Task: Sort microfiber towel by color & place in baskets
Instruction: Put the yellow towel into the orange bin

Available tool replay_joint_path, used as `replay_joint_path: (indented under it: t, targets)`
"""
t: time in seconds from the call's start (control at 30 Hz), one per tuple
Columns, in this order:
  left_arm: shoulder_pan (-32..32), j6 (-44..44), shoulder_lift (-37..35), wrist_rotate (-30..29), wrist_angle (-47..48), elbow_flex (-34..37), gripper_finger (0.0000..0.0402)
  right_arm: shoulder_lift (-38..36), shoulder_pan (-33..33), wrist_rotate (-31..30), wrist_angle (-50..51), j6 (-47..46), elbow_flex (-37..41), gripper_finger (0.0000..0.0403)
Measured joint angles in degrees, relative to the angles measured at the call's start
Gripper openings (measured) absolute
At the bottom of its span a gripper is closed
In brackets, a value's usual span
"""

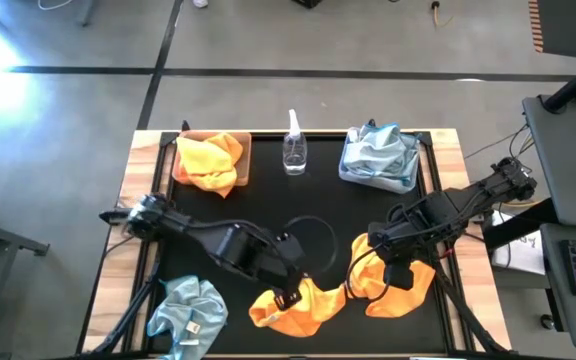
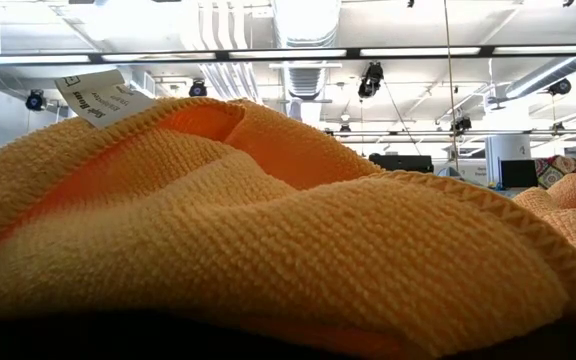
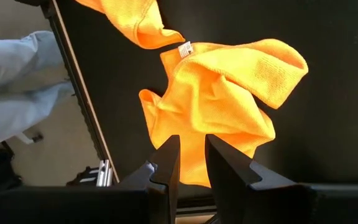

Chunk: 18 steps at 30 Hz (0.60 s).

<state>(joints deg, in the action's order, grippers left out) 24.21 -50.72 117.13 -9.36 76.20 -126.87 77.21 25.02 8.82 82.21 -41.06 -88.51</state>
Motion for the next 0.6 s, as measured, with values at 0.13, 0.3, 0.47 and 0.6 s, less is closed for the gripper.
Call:
replay_joint_path:
  t: [0.13,0.3,0.47,0.6]
  targets:
    - [0.0,1.9,6.8,3.0,7.0,-7.4,0.0153,0.0,0.0,0.0,0.0,1.2,0.0,0.0068]
    - [-0.1,4.5,10.7,9.3,6.1,-6.2,0.0153,0.0,0.0,0.0,0.0,1.2,0.0,0.0068]
    - [0.0,6.8,13.6,10.9,5.9,-6.2,0.0153,0.0,0.0,0.0,0.2,1.2,0.0,0.0068]
    - [-0.3,7.6,14.6,10.3,5.7,-6.3,0.0153,0.0,0.0,0.0,0.2,1.8,0.0,0.0068]
